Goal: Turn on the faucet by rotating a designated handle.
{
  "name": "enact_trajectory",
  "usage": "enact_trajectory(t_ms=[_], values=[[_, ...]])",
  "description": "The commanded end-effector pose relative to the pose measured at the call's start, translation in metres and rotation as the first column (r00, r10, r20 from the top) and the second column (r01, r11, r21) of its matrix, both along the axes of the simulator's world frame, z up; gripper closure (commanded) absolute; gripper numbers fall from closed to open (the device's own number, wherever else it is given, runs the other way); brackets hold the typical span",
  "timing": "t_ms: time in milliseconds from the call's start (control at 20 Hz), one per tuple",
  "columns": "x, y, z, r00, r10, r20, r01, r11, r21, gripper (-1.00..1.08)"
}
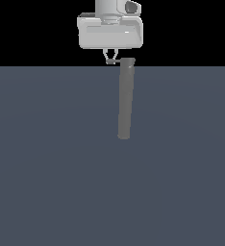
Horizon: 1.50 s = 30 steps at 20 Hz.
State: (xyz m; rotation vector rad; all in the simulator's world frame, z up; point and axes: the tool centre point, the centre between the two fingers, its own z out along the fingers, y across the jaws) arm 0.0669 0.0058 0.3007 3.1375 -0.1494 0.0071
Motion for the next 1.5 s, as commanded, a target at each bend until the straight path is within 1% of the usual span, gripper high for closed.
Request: enact_trajectory(t_ms=[0, 150, 200, 1000, 1050, 1100, 1450], values=[[-0.009, 0.004, 0.000, 1.000, 0.001, -0.005, -0.001, 1.000, 0.001, 1.08], [-0.015, 0.006, 0.000, 1.000, 0.001, -0.005, -0.001, 1.000, 0.001, 1.08], [-0.008, 0.001, 0.000, 1.000, -0.003, 0.006, 0.003, 1.000, -0.001, 1.08], [-0.057, -0.012, 0.000, 1.000, 0.001, -0.004, -0.001, 1.000, 0.001, 1.08], [-0.057, -0.012, 0.000, 1.000, 0.001, -0.004, -0.001, 1.000, 0.001, 1.08], [-0.047, -0.012, -0.001, 1.000, 0.002, 0.010, -0.002, 1.000, -0.001, 1.08], [-0.067, -0.042, 0.000, 1.000, 0.001, 0.001, -0.001, 1.000, 0.000, 1.08]])
